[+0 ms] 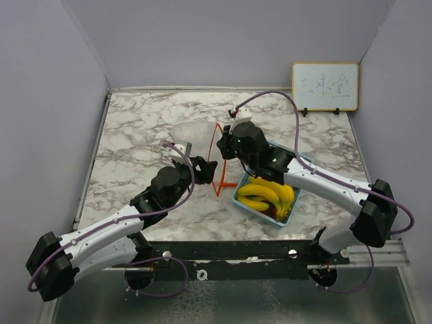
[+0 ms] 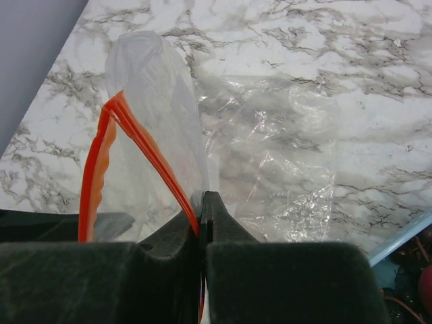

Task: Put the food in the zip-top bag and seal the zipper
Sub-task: Open the zipper of the food storage bag.

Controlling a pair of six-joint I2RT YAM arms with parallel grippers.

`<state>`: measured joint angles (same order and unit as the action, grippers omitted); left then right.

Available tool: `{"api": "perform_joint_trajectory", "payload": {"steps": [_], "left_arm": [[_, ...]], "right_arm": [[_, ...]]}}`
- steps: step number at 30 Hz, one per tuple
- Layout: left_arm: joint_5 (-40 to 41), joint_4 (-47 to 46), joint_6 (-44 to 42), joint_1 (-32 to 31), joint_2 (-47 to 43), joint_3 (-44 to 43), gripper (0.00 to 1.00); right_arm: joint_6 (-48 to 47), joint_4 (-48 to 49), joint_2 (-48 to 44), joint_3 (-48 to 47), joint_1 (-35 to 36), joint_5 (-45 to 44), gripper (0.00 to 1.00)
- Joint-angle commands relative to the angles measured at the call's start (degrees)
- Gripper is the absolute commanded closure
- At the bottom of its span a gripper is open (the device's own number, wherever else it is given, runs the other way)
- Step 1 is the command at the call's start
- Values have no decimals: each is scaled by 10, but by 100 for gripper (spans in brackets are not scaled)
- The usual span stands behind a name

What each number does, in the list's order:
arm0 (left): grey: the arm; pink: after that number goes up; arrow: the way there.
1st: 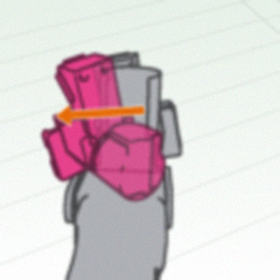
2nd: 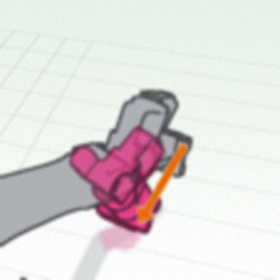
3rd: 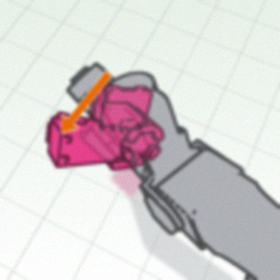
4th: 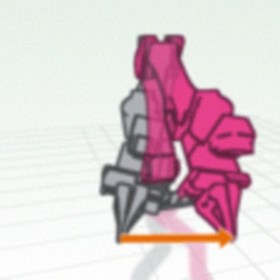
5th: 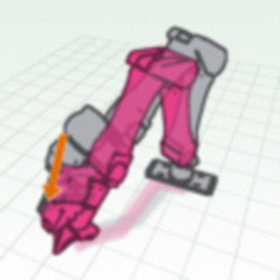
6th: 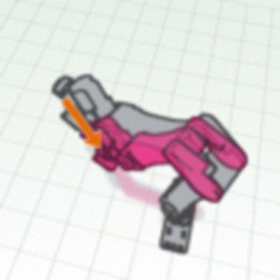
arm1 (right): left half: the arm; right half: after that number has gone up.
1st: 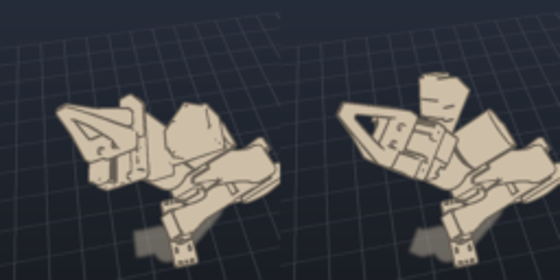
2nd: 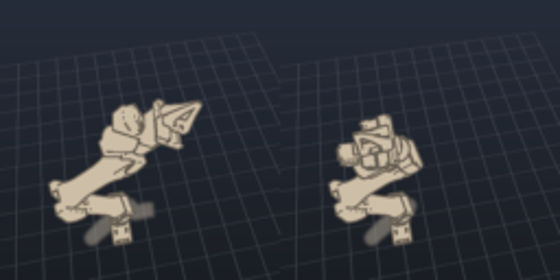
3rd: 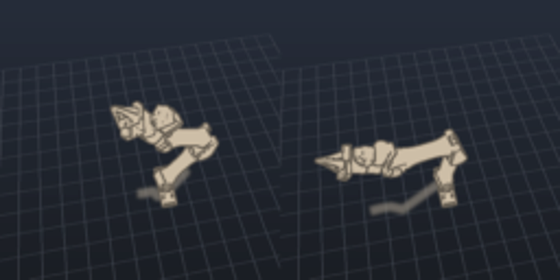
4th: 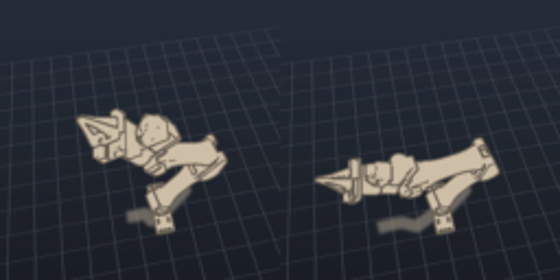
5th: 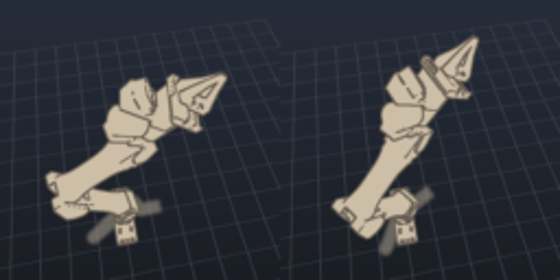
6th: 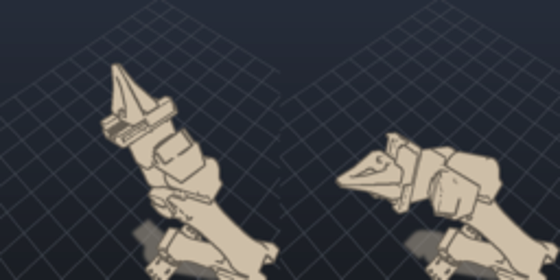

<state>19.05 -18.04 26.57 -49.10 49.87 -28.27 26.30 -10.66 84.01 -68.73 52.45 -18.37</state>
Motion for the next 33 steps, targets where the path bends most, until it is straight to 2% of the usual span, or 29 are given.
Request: {"api": "perform_joint_trajectory", "payload": {"steps": [1,8,11,12,13,14,18,23,26,29,33], "left_arm": [[-36,-19,36,1,24,-12,34],[34,17,70,0,52,-5,43],[70,15,84,0,65,7,53],[83,16,83,0,70,9,64],[98,22,82,0,74,8,84],[114,36,83,0,75,3,99],[175,142,75,0,45,-42,100],[246,316,43,1,-36,-130,100],[267,374,19,0,-72,-159,100],[266,378,10,0,-81,-157,100],[252,342,16,1,-64,-125,100]], "right_arm": [[4,-10,13,-33,9,-39,99],[9,-12,13,-36,18,-48,99],[11,-12,13,-34,19,-46,99],[13,-12,12,-32,20,-44,99],[14,-13,10,-29,20,-44,99],[15,-14,8,-25,20,-47,99],[16,-31,-4,1,20,-93,99],[32,-86,-5,37,20,-200,99],[59,-127,3,43,20,-258,99],[68,-152,17,32,19,-284,97],[55,-160,46,2,20,-258,91]]}}
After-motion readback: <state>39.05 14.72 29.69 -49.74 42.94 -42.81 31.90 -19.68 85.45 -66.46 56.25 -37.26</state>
